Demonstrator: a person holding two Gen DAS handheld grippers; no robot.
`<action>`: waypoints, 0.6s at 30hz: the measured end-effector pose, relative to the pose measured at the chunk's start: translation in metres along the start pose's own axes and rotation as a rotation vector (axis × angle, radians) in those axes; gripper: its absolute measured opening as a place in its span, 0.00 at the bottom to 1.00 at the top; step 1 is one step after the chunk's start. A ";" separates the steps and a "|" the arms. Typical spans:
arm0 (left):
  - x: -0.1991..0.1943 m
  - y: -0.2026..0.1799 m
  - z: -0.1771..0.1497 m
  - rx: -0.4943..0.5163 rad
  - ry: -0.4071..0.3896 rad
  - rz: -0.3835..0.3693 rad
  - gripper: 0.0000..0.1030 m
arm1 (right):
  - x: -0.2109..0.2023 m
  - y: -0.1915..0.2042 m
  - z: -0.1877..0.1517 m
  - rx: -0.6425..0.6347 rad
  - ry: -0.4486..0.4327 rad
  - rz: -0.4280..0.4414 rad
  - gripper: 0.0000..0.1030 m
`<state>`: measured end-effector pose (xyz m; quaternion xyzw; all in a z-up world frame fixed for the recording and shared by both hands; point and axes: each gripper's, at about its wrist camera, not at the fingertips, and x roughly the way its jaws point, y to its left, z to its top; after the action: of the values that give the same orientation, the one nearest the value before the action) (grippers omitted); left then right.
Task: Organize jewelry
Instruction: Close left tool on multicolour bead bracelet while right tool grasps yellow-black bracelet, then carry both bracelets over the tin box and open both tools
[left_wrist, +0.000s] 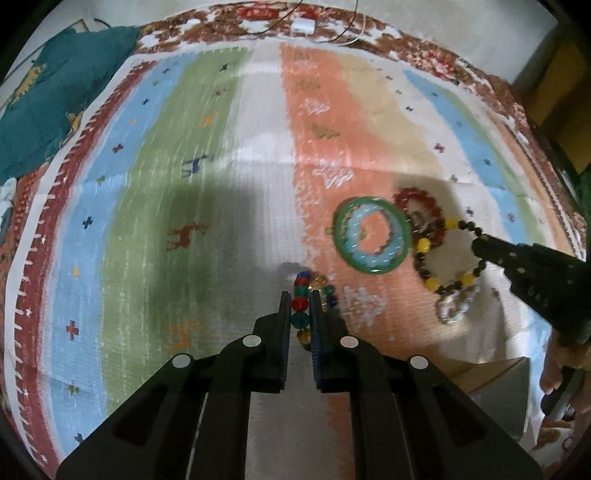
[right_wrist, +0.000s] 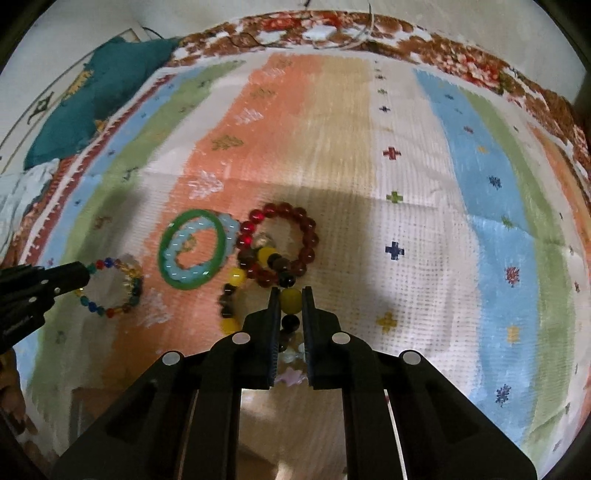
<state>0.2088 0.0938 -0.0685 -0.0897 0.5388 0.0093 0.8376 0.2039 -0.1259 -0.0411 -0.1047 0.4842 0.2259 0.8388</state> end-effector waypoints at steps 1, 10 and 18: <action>-0.002 -0.002 0.003 -0.001 -0.008 -0.001 0.09 | -0.003 0.001 0.000 -0.003 -0.005 0.002 0.12; -0.028 -0.021 0.008 0.030 -0.079 -0.006 0.09 | -0.031 0.007 -0.007 -0.009 -0.050 -0.001 0.12; -0.038 -0.027 0.008 0.034 -0.108 -0.016 0.09 | -0.056 0.014 -0.012 -0.023 -0.096 0.006 0.12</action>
<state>0.2026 0.0719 -0.0270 -0.0792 0.4922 -0.0015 0.8669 0.1641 -0.1339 0.0020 -0.1020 0.4410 0.2385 0.8592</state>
